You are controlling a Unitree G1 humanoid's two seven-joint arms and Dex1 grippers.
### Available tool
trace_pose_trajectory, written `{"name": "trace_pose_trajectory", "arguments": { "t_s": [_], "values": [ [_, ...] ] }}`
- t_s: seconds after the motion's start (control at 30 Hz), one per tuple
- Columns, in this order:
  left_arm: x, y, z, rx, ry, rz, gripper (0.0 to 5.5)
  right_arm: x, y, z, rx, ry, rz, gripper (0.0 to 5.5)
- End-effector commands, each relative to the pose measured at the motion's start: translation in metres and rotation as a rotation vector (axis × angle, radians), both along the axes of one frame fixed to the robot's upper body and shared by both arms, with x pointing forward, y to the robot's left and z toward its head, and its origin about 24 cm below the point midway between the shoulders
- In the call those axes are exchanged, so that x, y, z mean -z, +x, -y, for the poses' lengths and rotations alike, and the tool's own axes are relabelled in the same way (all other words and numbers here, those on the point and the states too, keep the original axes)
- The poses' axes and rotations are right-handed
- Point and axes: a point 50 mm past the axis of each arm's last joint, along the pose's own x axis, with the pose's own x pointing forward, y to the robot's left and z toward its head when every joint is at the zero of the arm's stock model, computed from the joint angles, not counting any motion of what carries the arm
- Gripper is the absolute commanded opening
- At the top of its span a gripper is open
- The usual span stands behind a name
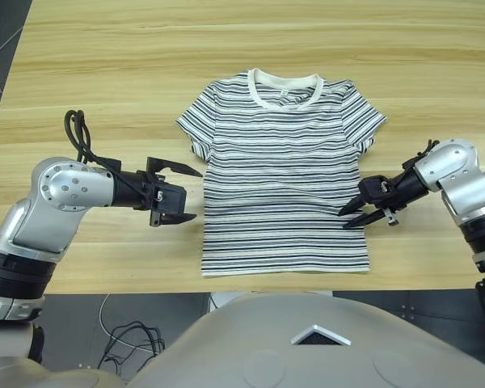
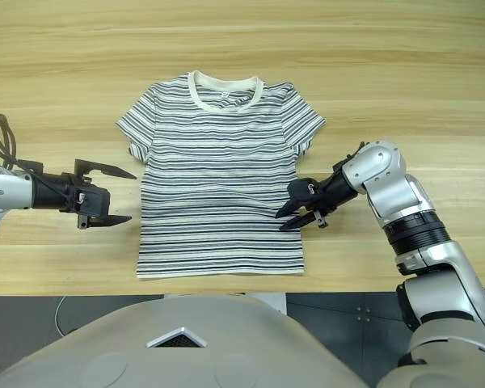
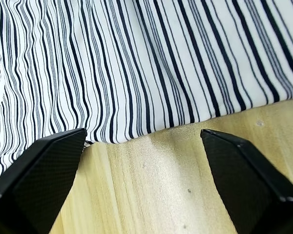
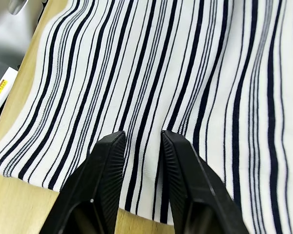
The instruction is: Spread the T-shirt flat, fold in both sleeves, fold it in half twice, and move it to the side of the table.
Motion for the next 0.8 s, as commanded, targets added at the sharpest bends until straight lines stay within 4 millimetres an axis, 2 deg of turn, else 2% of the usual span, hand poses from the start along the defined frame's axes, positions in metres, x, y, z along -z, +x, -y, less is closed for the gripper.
{"name": "trace_pose_trajectory", "arguments": {
  "t_s": [0.03,0.07,0.17,0.23,0.33,0.4,0.47,0.57,0.67,0.8],
  "values": [
    [-0.006,0.001,-0.003,-0.004,-0.015,-0.006,4.35,0.018,-0.015,0.020,0.032,-0.138,-0.071,1.39],
    [-0.010,0.003,-0.001,-0.009,-0.048,-0.006,4.35,0.010,-0.011,0.015,0.032,-0.096,-0.059,1.39],
    [-0.033,0.009,0.000,-0.029,-0.187,-0.046,4.35,-0.040,-0.006,-0.007,0.031,0.177,-0.125,1.39],
    [-0.048,0.012,-0.006,-0.036,-0.253,-0.079,4.35,-0.068,0.002,-0.016,0.013,0.259,-0.107,1.39],
    [-0.064,0.022,-0.010,-0.083,-0.410,-0.098,4.35,-0.093,0.013,-0.024,-0.019,0.307,-0.032,1.39],
    [-0.067,0.039,-0.013,-0.179,-0.512,-0.099,4.35,-0.104,0.018,-0.026,-0.028,0.327,0.002,1.39],
    [-0.061,0.062,-0.015,-0.330,-0.583,-0.103,4.35,-0.109,0.022,-0.027,-0.020,0.337,0.031,1.39],
    [-0.033,0.094,-0.014,-0.599,-0.609,-0.135,4.35,-0.107,0.030,-0.029,0.010,0.335,0.066,1.39],
    [-0.001,0.109,-0.012,-0.810,-0.586,-0.246,4.35,-0.098,0.034,-0.030,0.034,0.303,0.095,1.39],
    [0.024,0.116,-0.014,-0.980,-0.543,-0.297,4.35,-0.092,0.035,-0.031,0.042,0.288,0.104,1.39]
  ]
}}
